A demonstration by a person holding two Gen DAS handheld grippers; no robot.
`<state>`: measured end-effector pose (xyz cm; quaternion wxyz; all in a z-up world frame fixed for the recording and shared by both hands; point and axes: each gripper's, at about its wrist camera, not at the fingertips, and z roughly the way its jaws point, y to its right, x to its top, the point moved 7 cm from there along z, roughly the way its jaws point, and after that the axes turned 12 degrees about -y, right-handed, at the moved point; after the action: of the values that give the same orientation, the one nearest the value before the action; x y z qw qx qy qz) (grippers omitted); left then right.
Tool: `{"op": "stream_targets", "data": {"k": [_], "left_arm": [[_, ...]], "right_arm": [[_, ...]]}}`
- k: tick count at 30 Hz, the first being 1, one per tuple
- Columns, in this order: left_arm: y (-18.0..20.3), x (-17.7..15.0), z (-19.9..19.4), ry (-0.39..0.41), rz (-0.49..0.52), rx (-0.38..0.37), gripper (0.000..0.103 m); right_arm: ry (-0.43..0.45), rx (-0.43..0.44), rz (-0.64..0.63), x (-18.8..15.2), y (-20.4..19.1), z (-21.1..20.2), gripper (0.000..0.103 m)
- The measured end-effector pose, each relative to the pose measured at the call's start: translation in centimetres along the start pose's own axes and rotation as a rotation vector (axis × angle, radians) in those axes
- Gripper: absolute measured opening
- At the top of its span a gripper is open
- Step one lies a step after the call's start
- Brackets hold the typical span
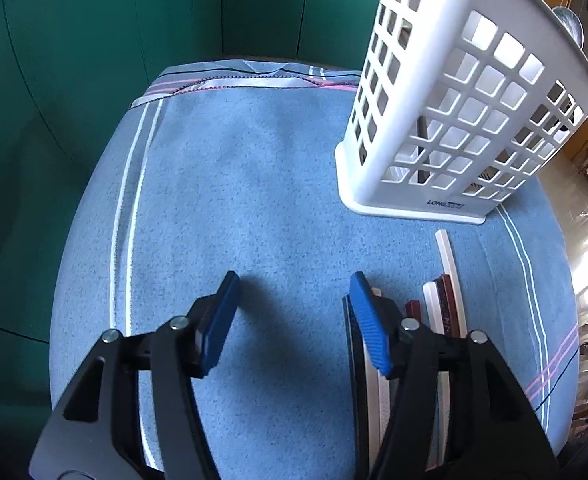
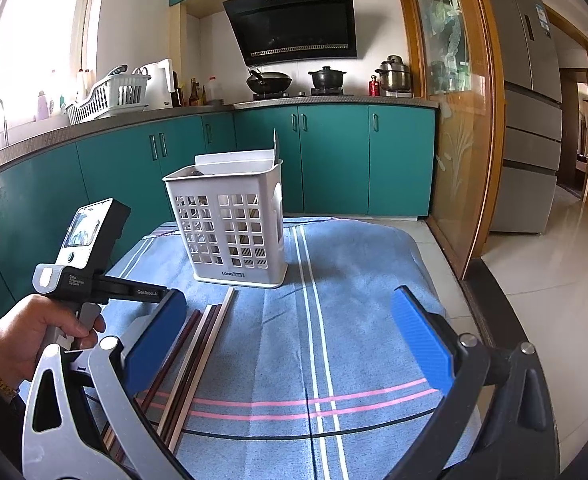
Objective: Organize utensils
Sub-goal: 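Move the left tool down to the row of chopsticks, fingers open, then close the left tool on chopsticks while the right tool grasps another chopstick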
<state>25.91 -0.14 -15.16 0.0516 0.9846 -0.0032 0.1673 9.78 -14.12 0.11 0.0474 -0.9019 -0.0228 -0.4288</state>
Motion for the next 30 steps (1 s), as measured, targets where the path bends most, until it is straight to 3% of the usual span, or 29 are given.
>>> {"op": "stream_targets", "data": {"k": [5,8,17,20,22,24,30], "left_arm": [[1.1,-0.1,0.5,0.007,0.052,0.099,0.066],[0.5,-0.4,0.3,0.013,0.024,0.107,0.065],[-1.6,-0.8,-0.1,0.028,0.013,0.116,0.052],[-0.9,-1.1,-0.4,0.032,0.029,0.117,0.037],[-0.5,-1.3,-0.6,0.031,0.038,0.106,0.015],[-0.3,-1.4,-0.7,0.028,0.037,0.083,0.008],[-0.9,-1.7,-3.0,0.072,0.014,-0.007,0.007]], "right_arm": [[-0.003,-0.003,-0.014,-0.1,-0.3,0.2,0.1],[-0.005,-0.006,-0.016,-0.2,-0.3,0.2,0.1],[-0.017,-0.001,-0.013,-0.2,-0.3,0.4,0.1],[-0.057,0.007,-0.021,-0.4,-0.6,1.3,0.1],[-0.103,0.02,-0.029,-0.6,-1.0,2.3,0.1],[-0.135,0.018,-0.033,-0.7,-1.4,3.3,0.1],[-0.263,0.026,-0.023,0.6,-2.8,8.0,0.096]]}}
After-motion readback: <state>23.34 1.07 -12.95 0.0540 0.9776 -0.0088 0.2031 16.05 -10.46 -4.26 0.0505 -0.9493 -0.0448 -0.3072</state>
